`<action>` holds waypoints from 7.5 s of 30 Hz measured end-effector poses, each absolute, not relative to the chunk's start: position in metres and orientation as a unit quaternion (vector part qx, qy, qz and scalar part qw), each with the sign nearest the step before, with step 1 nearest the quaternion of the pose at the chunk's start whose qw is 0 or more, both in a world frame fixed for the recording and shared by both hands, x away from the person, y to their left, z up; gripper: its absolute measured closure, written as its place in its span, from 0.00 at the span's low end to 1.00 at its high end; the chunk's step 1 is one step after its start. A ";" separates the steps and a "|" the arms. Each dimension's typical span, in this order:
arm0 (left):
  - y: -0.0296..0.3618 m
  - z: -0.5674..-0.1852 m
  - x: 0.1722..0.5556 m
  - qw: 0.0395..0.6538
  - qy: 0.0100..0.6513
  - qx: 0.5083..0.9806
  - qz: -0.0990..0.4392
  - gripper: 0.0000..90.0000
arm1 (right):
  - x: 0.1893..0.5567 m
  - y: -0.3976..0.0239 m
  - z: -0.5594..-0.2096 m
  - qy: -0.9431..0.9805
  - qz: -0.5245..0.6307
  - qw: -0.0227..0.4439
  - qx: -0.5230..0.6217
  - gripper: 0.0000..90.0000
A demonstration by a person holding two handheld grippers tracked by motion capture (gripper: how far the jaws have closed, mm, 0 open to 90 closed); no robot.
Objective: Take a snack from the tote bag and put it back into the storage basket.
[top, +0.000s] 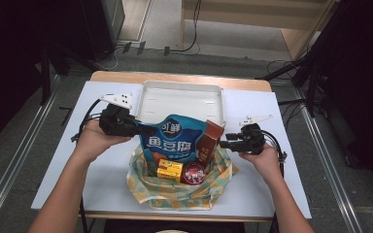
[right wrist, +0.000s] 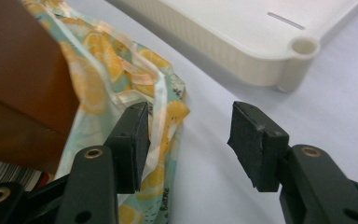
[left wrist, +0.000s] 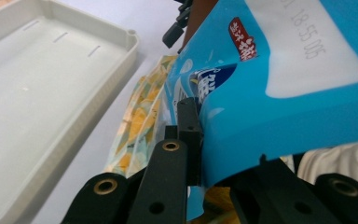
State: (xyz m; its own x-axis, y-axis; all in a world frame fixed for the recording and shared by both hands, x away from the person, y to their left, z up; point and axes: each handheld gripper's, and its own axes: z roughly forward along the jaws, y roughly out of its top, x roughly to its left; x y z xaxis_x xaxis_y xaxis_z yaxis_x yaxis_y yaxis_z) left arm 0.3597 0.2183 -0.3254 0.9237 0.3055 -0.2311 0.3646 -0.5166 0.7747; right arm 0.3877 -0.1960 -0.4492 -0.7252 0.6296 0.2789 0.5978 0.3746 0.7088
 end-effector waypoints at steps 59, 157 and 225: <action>0.212 -0.236 0.347 0.520 0.215 0.826 0.041 0.98 | 0.385 -0.193 -0.447 0.830 0.421 0.018 0.365 0.54; 0.181 -0.274 0.535 0.450 0.351 0.819 0.059 0.98 | 0.379 -0.189 -0.446 0.828 0.434 0.019 0.355 0.54; 0.223 -0.331 0.482 0.441 0.344 0.828 0.032 0.66 | 0.378 -0.188 -0.448 0.835 0.426 0.020 0.349 0.54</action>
